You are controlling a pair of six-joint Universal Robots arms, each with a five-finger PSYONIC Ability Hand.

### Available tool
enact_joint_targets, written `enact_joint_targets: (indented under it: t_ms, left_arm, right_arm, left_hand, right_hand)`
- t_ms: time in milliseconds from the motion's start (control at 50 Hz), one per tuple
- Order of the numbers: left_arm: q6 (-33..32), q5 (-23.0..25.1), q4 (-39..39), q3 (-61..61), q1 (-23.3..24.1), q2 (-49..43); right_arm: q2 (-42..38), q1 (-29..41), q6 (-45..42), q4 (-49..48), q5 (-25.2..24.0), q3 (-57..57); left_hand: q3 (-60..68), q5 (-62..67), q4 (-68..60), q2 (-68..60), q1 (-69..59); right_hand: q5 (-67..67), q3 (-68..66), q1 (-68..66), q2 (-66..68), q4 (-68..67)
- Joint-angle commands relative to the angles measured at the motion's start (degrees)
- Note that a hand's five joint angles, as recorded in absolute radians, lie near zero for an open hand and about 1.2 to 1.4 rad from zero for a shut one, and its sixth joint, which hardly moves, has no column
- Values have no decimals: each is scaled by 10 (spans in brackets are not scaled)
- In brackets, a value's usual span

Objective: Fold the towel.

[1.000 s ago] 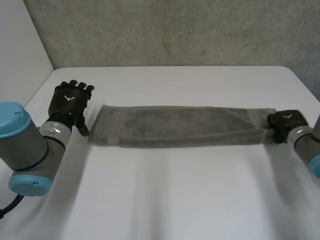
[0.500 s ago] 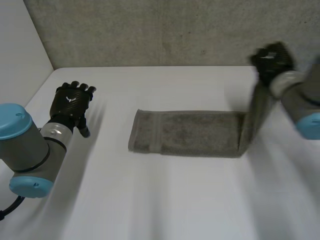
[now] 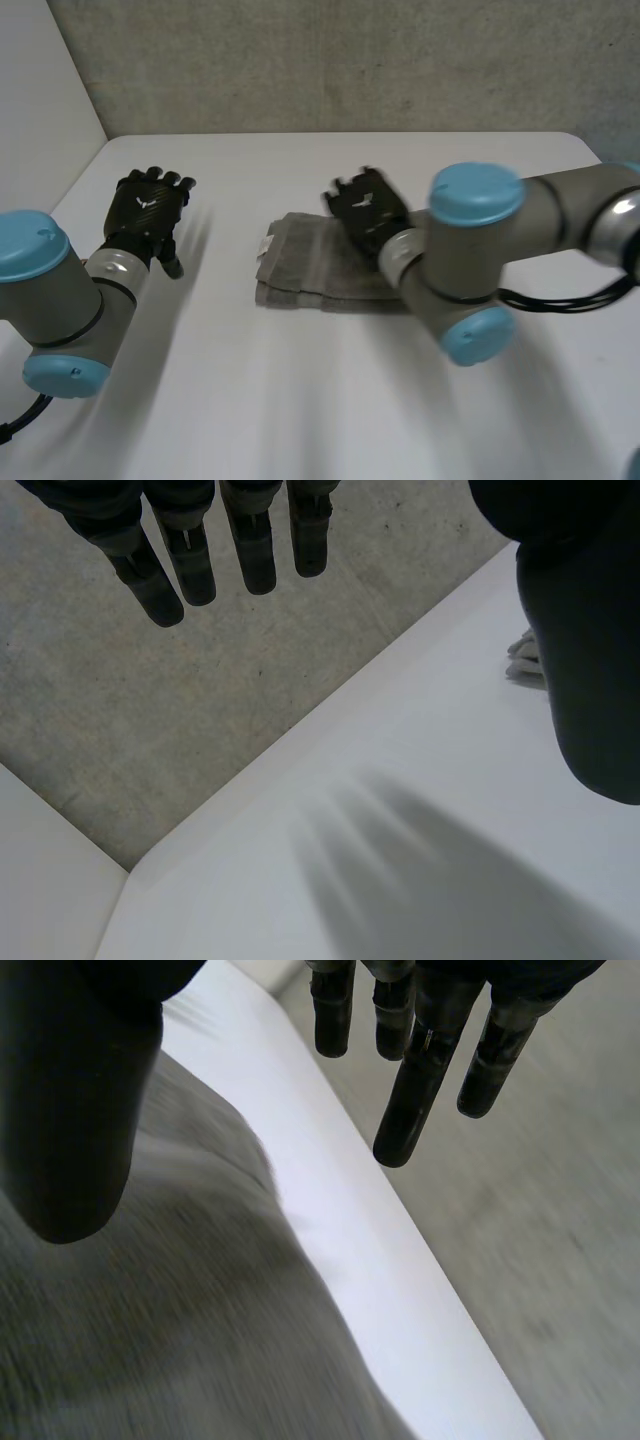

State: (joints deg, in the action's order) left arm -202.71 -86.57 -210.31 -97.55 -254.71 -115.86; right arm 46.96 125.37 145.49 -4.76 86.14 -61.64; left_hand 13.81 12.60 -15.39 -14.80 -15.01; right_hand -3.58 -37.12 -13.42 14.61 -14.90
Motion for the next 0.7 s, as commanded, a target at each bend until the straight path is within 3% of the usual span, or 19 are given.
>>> enact_joint_targets:
  t_ms: [20,120,220,320,400,480,540,700]
  left_arm:
    - [-1,0,0,0,1,-2]
    - [-1,0,1,-1,3,-4]
    - [-1,0,0,-6,7,-5]
    - [-2,0,0,-8,13,-5]
    - [-2,-1,0,-8,17,-5]
    - [-2,0,0,-9,18,-4]
    - [-3,0,0,-9,18,-5]
    - [-3,0,0,-9,21,-5]
  right_arm:
    - [71,-77,46,1,20,-117]
    - [97,-127,51,-14,13,-214]
    - [95,-149,52,-47,-10,-261]
    - [88,-165,84,-87,-18,-271]
    - [88,-168,126,-90,-24,-270]
    - [94,-169,175,-91,-39,-276]
    - [103,-168,196,-93,-47,-285]
    - [105,-170,212,-103,-60,-299]
  left_hand:
    - [-36,-124,52,46,48]
    - [-36,-124,52,46,48]
    - [-36,-124,52,46,48]
    - [-36,-124,52,46,48]
    - [-36,-124,52,46,48]
    - [-36,-124,52,46,48]
    - [-36,-124,52,46,48]
    - [-36,-124,52,46,48]
  right_hand:
    - [36,271,34,-46,49]
    - [3,238,1,-13,16]
    - [-170,65,-172,160,-157]
    - [-459,-224,-461,449,-446]
    - [-463,-228,-465,453,-450]
    - [-310,-75,-312,300,-297]
    - [-271,-36,-273,261,-258]
    - [-271,-36,-273,261,-258]
